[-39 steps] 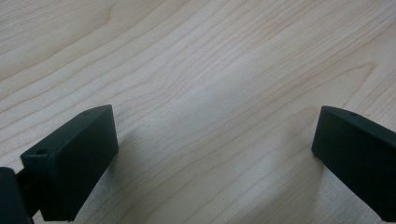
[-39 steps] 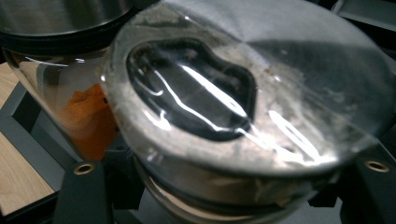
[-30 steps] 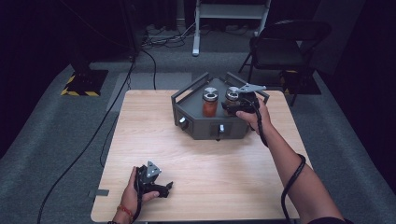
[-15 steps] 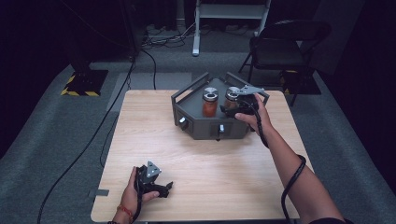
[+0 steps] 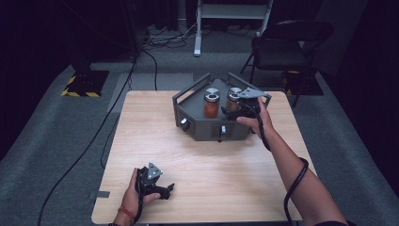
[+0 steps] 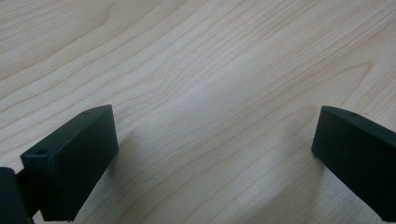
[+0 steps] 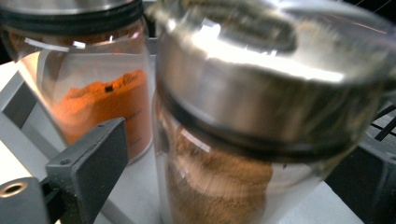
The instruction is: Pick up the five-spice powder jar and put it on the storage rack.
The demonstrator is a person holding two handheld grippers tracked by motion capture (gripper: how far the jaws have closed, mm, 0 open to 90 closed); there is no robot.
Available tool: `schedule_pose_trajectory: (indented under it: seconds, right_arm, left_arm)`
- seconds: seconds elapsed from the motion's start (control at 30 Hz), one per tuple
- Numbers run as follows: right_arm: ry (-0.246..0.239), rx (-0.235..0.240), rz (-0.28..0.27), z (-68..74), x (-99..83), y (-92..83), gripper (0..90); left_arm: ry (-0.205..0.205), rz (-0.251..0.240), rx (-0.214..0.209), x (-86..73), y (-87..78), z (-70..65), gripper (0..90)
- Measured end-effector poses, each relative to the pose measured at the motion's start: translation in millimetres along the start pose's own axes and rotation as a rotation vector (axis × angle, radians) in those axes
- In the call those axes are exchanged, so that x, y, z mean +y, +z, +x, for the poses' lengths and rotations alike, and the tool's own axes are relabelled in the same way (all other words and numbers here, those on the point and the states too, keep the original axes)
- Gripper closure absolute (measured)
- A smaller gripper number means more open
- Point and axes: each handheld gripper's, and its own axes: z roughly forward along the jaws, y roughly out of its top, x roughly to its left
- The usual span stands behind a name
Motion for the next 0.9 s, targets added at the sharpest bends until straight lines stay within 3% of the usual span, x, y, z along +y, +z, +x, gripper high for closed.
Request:
schedule_pose_trajectory:
  seconds: [0.4, 0.63, 0.9]
  right_arm:
    - [-0.036, 0.01, -0.009, 2.6, -17.3, -15.3, 6.1]
    - [-0.052, 0.025, -0.041, 2.1, -27.5, -31.4, 6.1]
    - [-0.083, 0.07, -0.061, 2.0, -41.7, -48.5, 6.1]
  left_arm:
    - [0.0, 0.0, 0.0, 0.0, 0.0, 0.0, 0.3]
    - [0.0, 0.0, 0.0, 0.0, 0.0, 0.0, 0.3]
    - [0.0, 0.0, 0.0, 0.0, 0.0, 0.0, 0.2]
